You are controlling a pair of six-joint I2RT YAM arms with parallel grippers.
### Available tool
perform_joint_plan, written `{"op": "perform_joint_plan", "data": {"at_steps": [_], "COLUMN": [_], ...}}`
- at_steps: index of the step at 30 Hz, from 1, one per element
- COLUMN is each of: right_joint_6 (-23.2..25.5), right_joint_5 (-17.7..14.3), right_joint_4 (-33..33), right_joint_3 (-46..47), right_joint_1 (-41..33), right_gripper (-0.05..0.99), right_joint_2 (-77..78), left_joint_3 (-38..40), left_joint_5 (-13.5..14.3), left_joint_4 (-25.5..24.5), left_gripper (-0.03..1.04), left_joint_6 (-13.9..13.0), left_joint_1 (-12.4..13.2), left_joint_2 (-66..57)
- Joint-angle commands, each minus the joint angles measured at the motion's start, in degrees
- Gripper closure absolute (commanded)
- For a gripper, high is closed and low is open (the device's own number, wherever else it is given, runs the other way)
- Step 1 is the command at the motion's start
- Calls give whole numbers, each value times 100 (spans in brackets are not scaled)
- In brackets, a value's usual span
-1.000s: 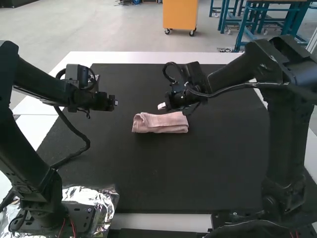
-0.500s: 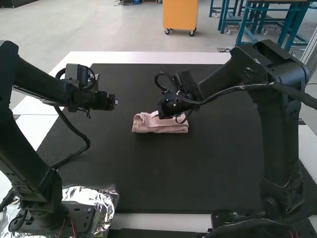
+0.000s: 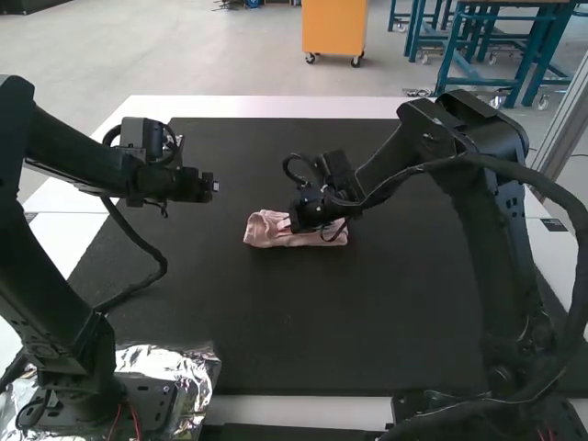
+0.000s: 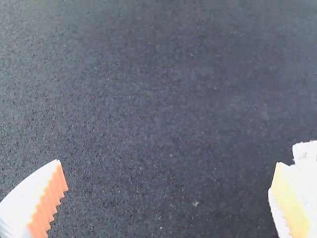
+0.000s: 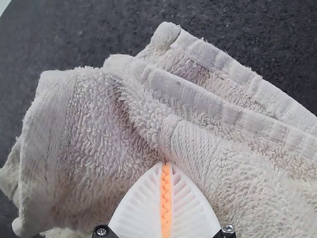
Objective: Fold the towel.
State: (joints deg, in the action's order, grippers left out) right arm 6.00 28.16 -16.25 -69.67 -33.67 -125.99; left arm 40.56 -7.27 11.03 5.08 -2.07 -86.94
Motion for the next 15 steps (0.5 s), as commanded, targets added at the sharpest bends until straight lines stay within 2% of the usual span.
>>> {"op": "perform_joint_plan", "data": {"at_steps": [1, 9, 11, 15], "right_joint_6": [59, 358, 402, 376], "right_joint_5": [40, 5, -109, -619], "right_joint_4": [-27, 69, 289, 676], "right_joint_3": [-117, -363, -504, -653], "right_joint_1": [18, 212, 361, 634], "right_gripper": [96, 93, 75, 22], "right_joint_2": [57, 1657, 2132, 3107], "left_joint_3": [49, 567, 796, 1174], "left_joint_5": [41, 41, 41, 41], "left_joint_4": [40, -268, -408, -707], "left_gripper": [4, 4, 4, 4], "left_joint_6": [54, 142, 142, 133], "left_joint_1": [-31, -40, -40, -145], "left_joint_2": [142, 362, 520, 906]}}
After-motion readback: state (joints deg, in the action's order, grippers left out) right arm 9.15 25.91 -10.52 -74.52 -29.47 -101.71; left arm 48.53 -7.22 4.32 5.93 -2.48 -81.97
